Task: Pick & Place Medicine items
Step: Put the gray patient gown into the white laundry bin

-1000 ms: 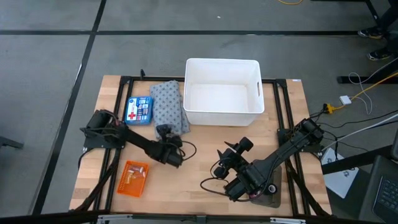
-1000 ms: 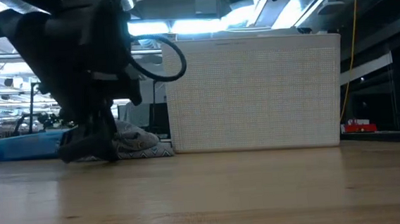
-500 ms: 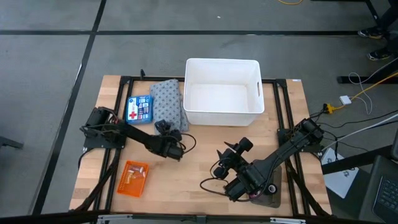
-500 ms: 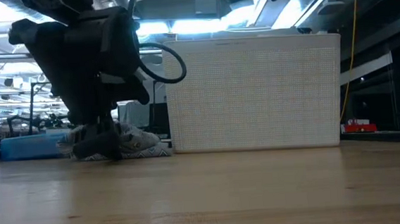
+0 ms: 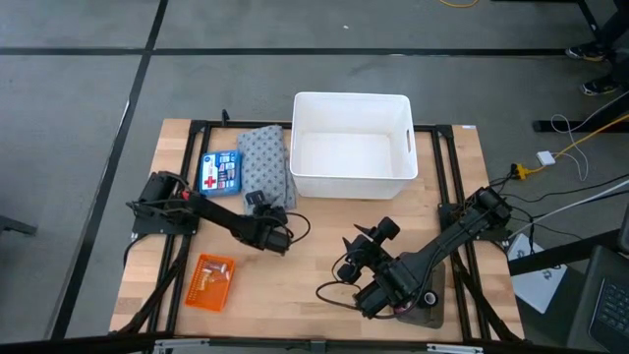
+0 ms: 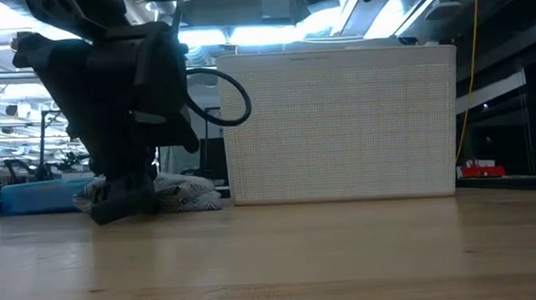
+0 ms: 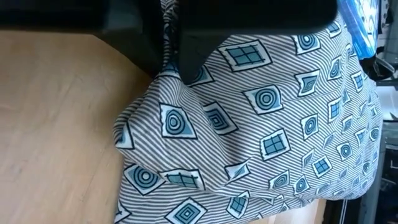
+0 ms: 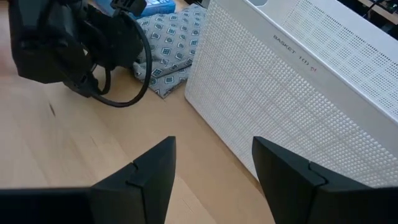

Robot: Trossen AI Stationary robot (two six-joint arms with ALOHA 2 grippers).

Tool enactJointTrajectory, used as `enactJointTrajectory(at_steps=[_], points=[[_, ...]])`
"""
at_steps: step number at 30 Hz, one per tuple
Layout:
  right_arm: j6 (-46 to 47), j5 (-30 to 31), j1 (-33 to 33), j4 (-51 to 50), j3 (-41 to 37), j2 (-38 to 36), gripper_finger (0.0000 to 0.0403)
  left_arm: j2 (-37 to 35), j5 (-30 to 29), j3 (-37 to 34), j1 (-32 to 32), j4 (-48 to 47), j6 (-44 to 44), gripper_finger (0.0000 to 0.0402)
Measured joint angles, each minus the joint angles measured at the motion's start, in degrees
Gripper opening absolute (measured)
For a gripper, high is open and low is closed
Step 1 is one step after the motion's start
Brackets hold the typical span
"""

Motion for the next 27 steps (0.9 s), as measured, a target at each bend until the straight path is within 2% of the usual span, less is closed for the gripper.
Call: enactJointTrajectory(at_steps=[9, 12, 20, 27], points=[[0.0, -0.9, 0.0, 0.0, 0.0, 0.0, 0.0212, -4.5, -2.5, 2.5, -5.6, -1.6, -3.0, 0.0004], [0.0, -0.9, 0.0, 0.0, 0.0, 0.0, 0.0212, -7.1, -1.4, 4.2, -6.9, -5.0, -3.0, 0.0003], [-0.1, -0.9, 0.6, 0.0, 0.0, 0.0, 0.0212, -12.0, -7.5, 10.0, -10.7, -9.8, -3.1, 0.0002], [-0.1, -0.8, 1.1, 0.0, 0.0, 0.0, 0.0212, -12.6, -10.3, 14.1, -12.8, -15.8, -3.8, 0.0002]])
